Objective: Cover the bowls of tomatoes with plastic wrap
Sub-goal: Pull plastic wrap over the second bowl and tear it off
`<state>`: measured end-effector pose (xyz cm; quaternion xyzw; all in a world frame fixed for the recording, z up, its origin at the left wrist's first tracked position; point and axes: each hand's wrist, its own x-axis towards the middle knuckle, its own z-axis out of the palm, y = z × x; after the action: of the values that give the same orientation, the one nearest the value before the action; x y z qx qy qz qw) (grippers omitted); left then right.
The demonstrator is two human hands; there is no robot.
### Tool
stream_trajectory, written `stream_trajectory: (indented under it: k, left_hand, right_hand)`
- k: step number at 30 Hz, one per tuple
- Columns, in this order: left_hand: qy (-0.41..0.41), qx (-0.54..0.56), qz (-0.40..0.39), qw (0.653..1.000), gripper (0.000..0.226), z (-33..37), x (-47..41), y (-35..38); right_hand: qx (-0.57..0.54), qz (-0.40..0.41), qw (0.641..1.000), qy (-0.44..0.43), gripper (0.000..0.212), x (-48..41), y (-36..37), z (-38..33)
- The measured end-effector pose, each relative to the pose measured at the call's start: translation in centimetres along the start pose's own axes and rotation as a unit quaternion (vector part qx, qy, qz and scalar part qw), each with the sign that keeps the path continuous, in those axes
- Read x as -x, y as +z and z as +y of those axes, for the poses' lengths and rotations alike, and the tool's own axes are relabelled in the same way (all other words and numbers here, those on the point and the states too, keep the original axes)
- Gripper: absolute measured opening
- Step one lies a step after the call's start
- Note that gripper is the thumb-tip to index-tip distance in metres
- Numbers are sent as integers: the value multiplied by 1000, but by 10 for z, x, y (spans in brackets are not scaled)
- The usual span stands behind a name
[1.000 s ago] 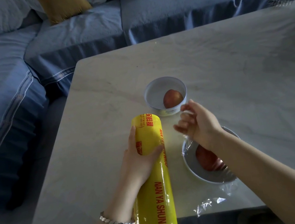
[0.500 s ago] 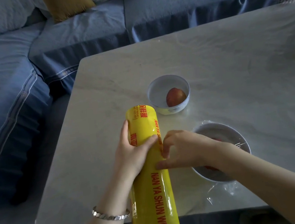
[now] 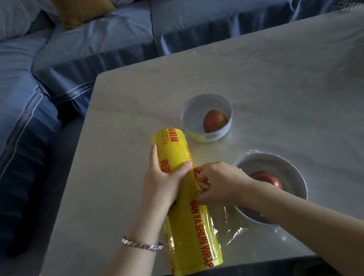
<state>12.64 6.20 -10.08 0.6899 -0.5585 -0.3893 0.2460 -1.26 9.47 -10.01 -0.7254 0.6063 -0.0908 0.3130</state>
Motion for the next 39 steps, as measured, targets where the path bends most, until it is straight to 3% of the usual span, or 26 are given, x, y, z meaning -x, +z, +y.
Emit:
stream_trajectory:
  k: [8,12,16,20,25,27,29,32,35,37,39]
  left_hand:
    - [-25,-16,-3,1000,94,-4,0,5]
    - [-26,-2,-2,1000,93,-6,-2,2]
    - [-27,-3,-7,1000,92,-8,-2,3]
    - [-19,-15,-11,1000,92,-9,-3,2]
    - [-7,14,-25,1000,97,-16,-3,-3]
    - [-8,9,-21,1000,95,-16,-3,-2]
    - [-14,13,-11,1000,93,-15,-2,0]
    - [-20,40,1,999,92,-16,-2,0]
    - [-20,53,0,998,92,-19,-3,0]
    - [-19,58,-4,998,97,-18,-2,0]
    - [-21,63,-6,998,100,-17,-1,-1]
  right_hand:
    - [12,50,997,59,28,-6,6,2]
    - [-40,52,996,65,34,-10,2,2]
    - [-62,24,997,38,13,-8,-6,1]
    - [-94,67,991,69,21,-13,-4,1]
    - [-327,97,925,168,26,-23,-26,14]
    - [-256,46,958,124,29,-15,-32,11]
    - [-102,-37,992,67,35,-2,-27,2]
    - [-13,-125,992,16,44,12,-15,-8]
    - [-24,-81,995,-45,36,12,-3,-7]
    - [-81,-21,995,-45,33,11,1,-6]
    - [-91,-12,995,-35,34,12,-1,-7]
